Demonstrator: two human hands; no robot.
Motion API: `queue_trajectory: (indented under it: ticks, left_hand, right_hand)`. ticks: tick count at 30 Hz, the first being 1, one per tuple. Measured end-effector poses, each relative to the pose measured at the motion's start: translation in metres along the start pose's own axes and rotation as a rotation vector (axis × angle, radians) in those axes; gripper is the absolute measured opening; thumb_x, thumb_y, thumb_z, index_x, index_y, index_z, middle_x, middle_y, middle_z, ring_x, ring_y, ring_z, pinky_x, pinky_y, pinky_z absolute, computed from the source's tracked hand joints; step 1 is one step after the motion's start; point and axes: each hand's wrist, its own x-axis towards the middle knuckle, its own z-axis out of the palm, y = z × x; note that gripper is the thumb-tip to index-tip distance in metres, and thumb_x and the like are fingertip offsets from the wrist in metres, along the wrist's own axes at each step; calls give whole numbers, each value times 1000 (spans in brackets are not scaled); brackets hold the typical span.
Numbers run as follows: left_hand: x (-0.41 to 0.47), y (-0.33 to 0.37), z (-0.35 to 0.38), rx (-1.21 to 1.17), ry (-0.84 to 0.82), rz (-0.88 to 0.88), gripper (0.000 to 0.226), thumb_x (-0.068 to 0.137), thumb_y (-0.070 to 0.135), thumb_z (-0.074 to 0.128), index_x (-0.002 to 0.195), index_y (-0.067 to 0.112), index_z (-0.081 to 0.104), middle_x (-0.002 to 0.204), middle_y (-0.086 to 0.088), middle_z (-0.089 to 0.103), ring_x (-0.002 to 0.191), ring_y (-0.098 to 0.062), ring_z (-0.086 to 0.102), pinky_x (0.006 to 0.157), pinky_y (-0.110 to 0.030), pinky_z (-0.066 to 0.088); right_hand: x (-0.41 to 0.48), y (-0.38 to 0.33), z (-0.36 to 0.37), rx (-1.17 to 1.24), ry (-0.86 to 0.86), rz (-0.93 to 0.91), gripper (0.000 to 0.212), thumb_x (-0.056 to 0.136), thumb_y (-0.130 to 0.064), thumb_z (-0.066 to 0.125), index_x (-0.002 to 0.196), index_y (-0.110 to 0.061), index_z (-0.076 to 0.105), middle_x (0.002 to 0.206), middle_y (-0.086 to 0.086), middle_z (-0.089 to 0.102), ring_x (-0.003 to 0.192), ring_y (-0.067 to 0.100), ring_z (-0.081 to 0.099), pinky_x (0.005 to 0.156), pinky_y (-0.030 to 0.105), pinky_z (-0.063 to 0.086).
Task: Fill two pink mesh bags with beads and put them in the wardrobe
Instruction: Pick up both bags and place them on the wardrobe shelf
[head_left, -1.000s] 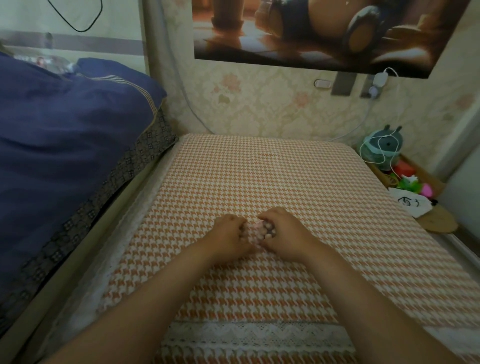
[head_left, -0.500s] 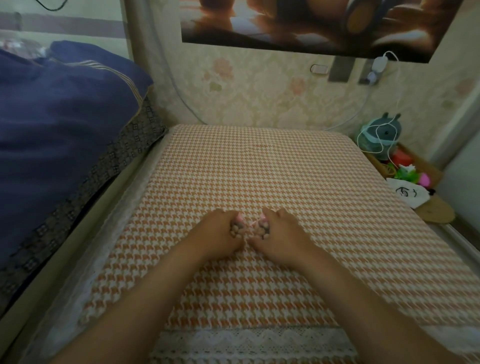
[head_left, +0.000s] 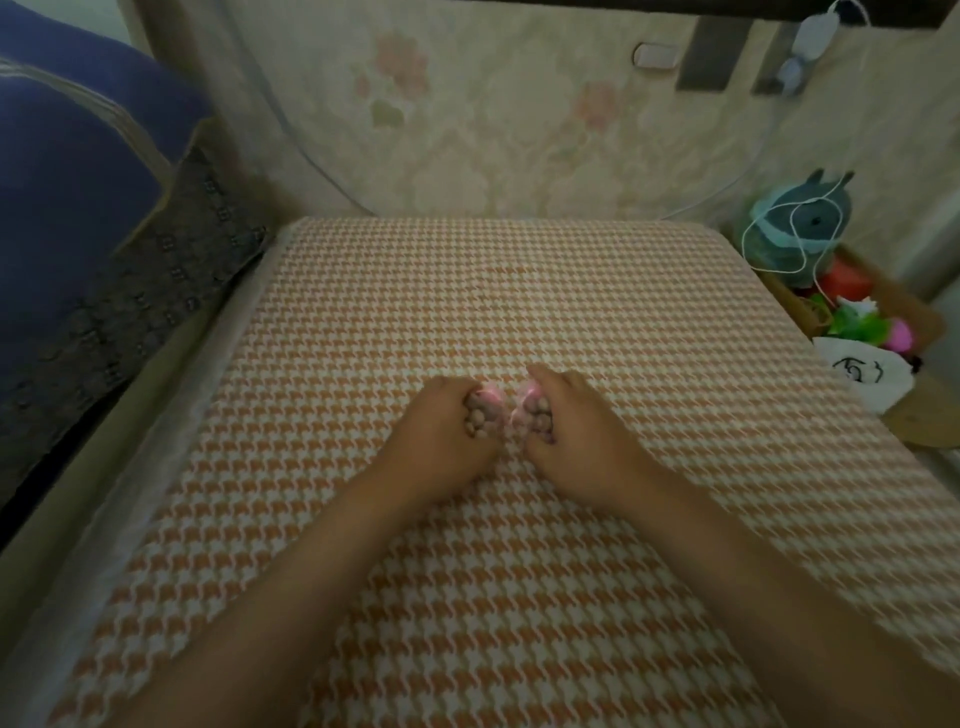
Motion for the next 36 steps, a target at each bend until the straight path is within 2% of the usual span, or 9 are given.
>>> queue_trajectory:
  ticks: [4,8,13,19,23,28,30,32,36]
  left_hand:
    - [41,26,2,-117,-14,-42,19,76,7,63,93,16,61,83,10,53,71,1,50,63,-15,43]
    - [57,91,-4,-227,-133,-78,39,79,-12,60,98,21,50,79,8,51,59,6,51,57,-9,44]
    - [74,200,-21,-190,-205,-27,30,70,3,65,95,20,60,84,0,61,67,0,58,60,-14,44]
    - [99,381,-59,-141,-384,99,46,68,3,62,109,23,63,96,-4,53,75,-12,55,70,-19,45]
    - [105,523,-79,-142,-463,168,53,72,6,65,123,18,59,105,2,47,95,-21,58,82,-20,47]
    - [109,669,-63,-180,-581,262,36,64,26,61,99,33,62,103,-9,62,90,-32,63,82,-47,54]
    - [107,707,-40,-172,-621,332,35,74,25,62,108,29,62,107,0,59,94,-23,61,88,-37,51]
    - [92,761,-33,-189,-663,435,25,80,28,58,105,26,62,99,-3,60,89,-22,62,86,-39,54]
    - [54,854,-8,-237,-796,625,39,73,9,62,110,20,61,100,1,57,88,-16,59,78,-29,52]
  right_hand:
    - [25,20,-28,83,31,79,65,93,-24,60,152,-15,34,136,9,47,123,27,49,102,42,45]
    - [17,36,-86,168,40,155,59,88,-20,62,145,-20,45,125,3,51,109,22,56,94,44,51]
    - [-15,51,-207,168,29,277,61,89,-21,64,146,-25,44,120,-4,49,105,15,54,92,36,51]
    - [-67,65,-392,189,34,392,60,81,-21,61,140,-23,47,110,-2,51,91,18,56,87,45,53]
    - [-113,72,-519,168,118,480,60,81,-19,64,140,-21,51,124,5,55,106,22,59,93,38,51]
    - [-183,95,-641,80,222,592,53,88,-21,61,140,-22,51,124,5,53,108,25,58,89,31,46]
    - [-217,103,-677,50,259,666,52,90,-24,58,142,-25,48,125,2,51,108,23,55,87,31,46]
    - [-253,110,-711,40,304,731,57,89,-23,57,144,-24,44,123,2,50,107,22,55,91,38,50]
    - [-338,119,-766,39,399,873,62,89,-17,59,148,-19,41,117,3,49,99,21,55,92,39,50]
